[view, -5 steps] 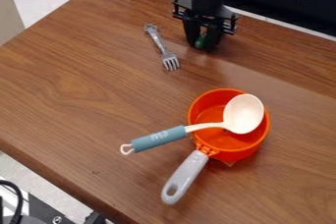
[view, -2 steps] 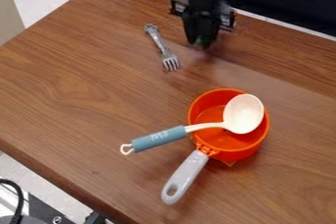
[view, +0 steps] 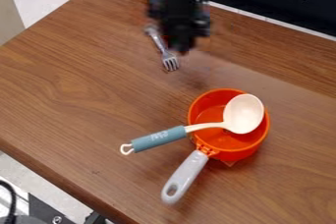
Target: Move the green object from the upper left of the table to the middle left of it
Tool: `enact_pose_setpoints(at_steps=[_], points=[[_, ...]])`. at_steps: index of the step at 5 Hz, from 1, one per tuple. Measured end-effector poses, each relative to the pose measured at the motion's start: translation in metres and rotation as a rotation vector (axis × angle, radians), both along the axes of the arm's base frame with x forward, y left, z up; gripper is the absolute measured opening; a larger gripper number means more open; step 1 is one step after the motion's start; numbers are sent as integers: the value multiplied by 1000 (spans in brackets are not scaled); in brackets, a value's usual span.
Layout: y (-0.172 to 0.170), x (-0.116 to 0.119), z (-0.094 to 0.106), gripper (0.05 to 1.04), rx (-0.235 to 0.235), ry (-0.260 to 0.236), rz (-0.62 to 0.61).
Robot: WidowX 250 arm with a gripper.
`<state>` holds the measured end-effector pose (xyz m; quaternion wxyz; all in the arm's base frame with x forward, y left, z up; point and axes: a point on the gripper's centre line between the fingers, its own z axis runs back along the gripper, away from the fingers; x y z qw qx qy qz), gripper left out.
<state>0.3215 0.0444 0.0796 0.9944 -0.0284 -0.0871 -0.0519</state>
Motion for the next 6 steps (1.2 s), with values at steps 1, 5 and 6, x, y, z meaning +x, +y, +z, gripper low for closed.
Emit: enact_pose_setpoints(at_steps=[1,5,6], points=[[34,-48,-7,280,-8,57,-12],[74,-111,-43,279,34,137,-185],[78,-111,-41,332,22,156,-176]])
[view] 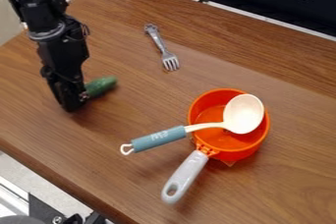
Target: Move the green object from the upper left of the table to the middle left of it
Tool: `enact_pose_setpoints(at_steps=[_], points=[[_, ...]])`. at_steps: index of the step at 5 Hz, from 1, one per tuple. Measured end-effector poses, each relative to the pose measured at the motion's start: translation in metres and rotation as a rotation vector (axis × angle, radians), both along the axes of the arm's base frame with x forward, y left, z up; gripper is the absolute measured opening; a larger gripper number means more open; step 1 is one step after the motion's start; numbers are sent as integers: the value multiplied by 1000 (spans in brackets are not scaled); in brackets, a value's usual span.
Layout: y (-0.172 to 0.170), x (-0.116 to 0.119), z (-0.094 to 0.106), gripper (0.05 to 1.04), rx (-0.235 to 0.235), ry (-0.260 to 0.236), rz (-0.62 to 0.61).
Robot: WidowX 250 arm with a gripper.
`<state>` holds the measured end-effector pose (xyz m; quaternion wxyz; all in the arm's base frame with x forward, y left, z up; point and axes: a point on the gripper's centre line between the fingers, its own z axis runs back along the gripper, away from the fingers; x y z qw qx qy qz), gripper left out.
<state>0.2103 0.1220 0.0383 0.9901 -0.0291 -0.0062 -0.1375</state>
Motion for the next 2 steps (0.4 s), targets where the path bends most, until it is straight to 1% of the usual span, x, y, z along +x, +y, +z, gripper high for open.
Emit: enact_pose_setpoints(at_steps=[1,2], points=[[1,1,1,601,4,-1,1],[-1,2,2,884,-9,-1,-4]])
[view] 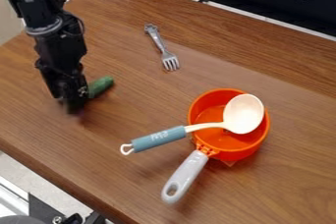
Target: Move the green object from the upper left of the table to the middle left of it
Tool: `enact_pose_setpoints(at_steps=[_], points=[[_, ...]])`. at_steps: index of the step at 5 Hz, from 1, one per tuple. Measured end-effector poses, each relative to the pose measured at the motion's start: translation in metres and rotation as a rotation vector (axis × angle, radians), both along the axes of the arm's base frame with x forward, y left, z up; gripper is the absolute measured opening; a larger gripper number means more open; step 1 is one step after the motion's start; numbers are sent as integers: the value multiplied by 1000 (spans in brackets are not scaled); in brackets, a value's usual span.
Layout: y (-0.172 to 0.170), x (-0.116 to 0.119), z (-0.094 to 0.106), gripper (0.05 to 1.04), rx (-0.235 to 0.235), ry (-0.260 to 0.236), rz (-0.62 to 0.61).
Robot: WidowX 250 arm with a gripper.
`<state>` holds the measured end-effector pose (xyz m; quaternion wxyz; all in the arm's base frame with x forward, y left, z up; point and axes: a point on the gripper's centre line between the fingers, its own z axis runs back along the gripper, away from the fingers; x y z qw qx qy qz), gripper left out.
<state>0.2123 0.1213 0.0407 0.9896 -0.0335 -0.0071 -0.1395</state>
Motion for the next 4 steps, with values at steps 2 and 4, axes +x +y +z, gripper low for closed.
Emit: enact_pose_setpoints(at_steps=[2,4], points=[[-5,4,21,999,-37,-20,19],[-36,46,55,999,-44,-126,181]])
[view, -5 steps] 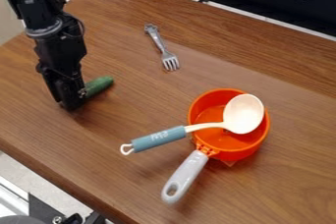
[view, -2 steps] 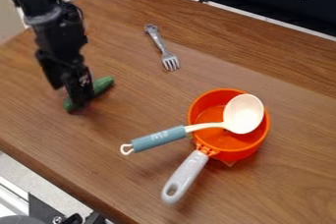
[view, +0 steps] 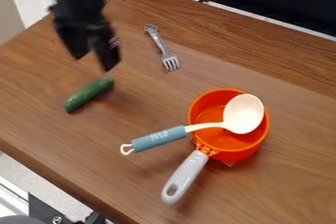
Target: Move the green object from the upper left of the table to the middle left of it
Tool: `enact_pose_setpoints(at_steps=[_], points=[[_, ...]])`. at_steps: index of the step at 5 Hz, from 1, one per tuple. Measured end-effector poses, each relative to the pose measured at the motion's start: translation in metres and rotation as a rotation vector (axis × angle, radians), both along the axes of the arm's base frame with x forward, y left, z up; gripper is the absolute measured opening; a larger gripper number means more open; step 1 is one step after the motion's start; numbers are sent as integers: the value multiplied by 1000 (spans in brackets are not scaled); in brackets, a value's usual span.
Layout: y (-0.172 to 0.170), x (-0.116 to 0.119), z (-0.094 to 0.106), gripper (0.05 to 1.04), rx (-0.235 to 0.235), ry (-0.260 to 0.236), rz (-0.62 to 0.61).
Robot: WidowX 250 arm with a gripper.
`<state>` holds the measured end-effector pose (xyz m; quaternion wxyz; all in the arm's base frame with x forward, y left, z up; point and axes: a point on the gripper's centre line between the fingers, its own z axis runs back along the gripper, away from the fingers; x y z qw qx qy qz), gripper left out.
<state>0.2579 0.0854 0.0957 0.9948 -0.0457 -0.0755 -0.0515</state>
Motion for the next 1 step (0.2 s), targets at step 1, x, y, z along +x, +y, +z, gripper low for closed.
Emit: enact_pose_setpoints(at_steps=[1], points=[[-30,28,-7,999,50,-55,33]])
